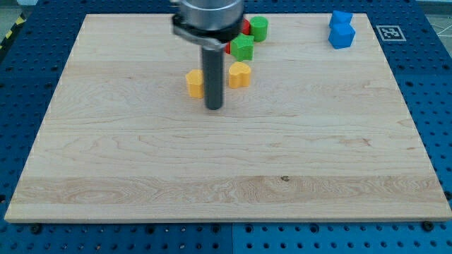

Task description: Push yellow hexagon towards left side of the yellow heart

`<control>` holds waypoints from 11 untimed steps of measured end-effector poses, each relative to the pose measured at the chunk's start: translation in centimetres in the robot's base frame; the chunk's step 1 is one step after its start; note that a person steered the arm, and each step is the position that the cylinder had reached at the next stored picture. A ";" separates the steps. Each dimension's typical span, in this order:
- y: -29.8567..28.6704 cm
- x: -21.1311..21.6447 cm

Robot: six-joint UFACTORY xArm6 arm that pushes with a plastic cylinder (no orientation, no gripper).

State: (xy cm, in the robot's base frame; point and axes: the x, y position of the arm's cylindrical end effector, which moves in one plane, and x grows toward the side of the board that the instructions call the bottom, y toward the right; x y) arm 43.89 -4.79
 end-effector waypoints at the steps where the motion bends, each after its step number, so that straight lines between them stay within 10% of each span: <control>1: -6.6 0.1; 11: 2.7 -2.6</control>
